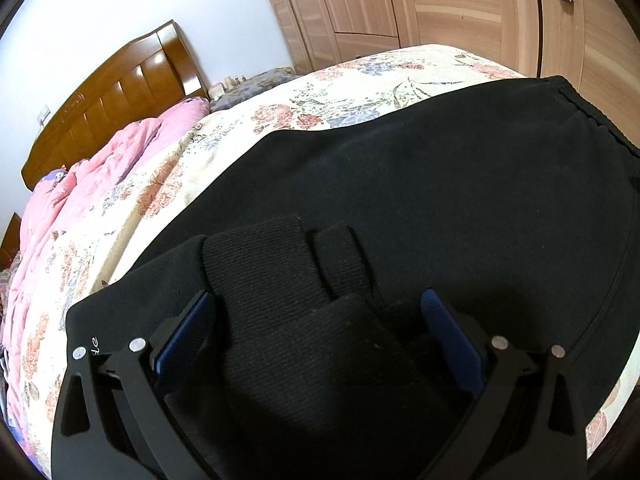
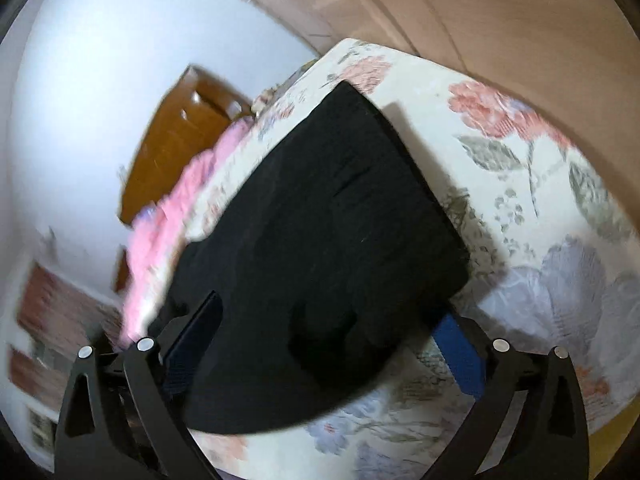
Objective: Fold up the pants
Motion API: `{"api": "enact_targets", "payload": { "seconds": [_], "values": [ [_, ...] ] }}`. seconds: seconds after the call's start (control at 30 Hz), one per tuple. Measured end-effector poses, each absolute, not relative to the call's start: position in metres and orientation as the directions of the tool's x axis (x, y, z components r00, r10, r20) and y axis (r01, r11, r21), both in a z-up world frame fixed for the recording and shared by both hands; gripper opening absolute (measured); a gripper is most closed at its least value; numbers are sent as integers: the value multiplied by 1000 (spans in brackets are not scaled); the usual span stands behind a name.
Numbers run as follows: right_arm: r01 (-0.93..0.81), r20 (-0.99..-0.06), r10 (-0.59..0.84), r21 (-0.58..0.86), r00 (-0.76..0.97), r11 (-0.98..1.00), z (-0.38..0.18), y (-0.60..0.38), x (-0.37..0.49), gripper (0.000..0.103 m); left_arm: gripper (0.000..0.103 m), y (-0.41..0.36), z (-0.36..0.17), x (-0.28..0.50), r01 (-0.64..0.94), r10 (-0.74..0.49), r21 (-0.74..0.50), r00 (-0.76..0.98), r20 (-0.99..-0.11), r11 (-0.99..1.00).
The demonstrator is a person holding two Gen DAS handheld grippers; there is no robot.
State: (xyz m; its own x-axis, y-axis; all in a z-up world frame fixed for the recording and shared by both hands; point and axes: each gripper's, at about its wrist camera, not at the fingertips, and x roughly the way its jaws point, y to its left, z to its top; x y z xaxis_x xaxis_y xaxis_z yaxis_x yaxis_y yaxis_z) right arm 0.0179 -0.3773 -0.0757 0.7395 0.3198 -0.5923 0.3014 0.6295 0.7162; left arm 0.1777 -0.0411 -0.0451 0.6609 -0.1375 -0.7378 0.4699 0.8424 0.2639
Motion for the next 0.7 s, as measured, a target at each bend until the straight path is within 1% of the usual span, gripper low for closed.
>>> {"api": "enact_targets", "payload": {
  "seconds": [0.07, 0.13, 0.17, 0.23, 0.3, 0.33, 0.4, 0.43, 0.47, 0.5, 0.53, 0.6, 0.63, 0.67, 0.7],
  "values": [
    [282, -624, 331, 679, 708, 678, -73, -372, 18, 96, 102, -41, -45, 177, 472, -140, 262, 660, -738, 842],
    [265, -676, 314, 609, 667, 748, -68, -362, 20, 97, 102, -40, -45, 177, 475, -144, 260, 659, -739, 841],
    [271, -678, 309, 607, 667, 747, -68, -360, 20, 98, 102, -39, -44, 177, 476, -145, 259, 658, -739, 841],
    [299, -661, 290, 628, 692, 719, -69, -364, 23, 98, 102, -39, -44, 177, 477, -148, 257, 658, -738, 841],
    [332, -610, 263, 686, 747, 648, -73, -368, 22, 97, 102, -38, -44, 177, 477, -152, 253, 658, -737, 842],
    [332, -582, 252, 710, 773, 621, -74, -367, 18, 93, 102, -38, -44, 177, 477, -152, 252, 659, -737, 842],
    [285, -504, 227, 744, 833, 604, -69, -366, 4, 70, 102, -38, -44, 176, 475, -150, 254, 660, -736, 843],
    [244, -470, 218, 737, 855, 630, -62, -363, -1, 67, 102, -38, -44, 176, 474, -149, 255, 660, -736, 843],
    [205, -464, 213, 696, 860, 688, -51, -356, -3, 66, 102, -38, -44, 175, 475, -150, 254, 660, -736, 842],
    [178, -481, 216, 647, 849, 742, -45, -348, 0, 66, 102, -38, -44, 175, 476, -152, 253, 659, -736, 842],
    [186, -505, 203, 616, 839, 765, -44, -343, 3, 66, 102, -38, -44, 175, 477, -152, 253, 660, -736, 842],
    [262, -555, 187, 629, 810, 732, -57, -351, 4, 67, 102, -38, -45, 176, 477, -153, 253, 659, -736, 842],
    [327, -600, 182, 637, 779, 698, -70, -357, 5, 67, 102, -38, -45, 176, 477, -153, 252, 659, -737, 842],
    [346, -614, 194, 645, 765, 681, -80, -367, 3, 65, 102, -38, -45, 176, 478, -154, 250, 657, -738, 842],
    [346, -606, 186, 649, 773, 677, -80, -368, 2, 61, 102, -38, -44, 176, 479, -154, 249, 656, -739, 842]
  ]
}}
